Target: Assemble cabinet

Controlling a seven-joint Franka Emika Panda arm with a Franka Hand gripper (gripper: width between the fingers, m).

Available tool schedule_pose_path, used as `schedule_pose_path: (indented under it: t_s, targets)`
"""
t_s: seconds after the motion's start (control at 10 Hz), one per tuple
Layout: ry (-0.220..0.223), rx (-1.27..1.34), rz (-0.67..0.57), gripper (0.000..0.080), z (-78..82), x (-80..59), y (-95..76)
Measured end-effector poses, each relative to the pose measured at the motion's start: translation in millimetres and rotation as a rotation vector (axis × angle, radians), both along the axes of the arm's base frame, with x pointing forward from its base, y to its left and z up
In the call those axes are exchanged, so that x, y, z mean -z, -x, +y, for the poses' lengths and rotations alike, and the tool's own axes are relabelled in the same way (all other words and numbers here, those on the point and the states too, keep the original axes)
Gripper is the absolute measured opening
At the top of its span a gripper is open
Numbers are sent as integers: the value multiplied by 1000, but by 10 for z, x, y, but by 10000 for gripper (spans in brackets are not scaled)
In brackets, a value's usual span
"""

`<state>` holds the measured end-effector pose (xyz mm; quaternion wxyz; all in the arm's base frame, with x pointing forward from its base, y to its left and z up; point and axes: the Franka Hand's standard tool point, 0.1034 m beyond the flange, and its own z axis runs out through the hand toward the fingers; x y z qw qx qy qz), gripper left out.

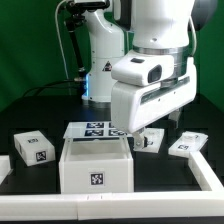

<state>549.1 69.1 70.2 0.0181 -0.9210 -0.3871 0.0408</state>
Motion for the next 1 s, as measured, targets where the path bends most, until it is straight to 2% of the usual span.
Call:
schedule_pose_path:
  t_s: [0.8,0.9,1.0]
  targets:
    - [0,-1,2,798,-2,6,8]
    - [-1,-18,1,798,-19,3,12]
    - [-9,-122,-8,798,-114,-21,62]
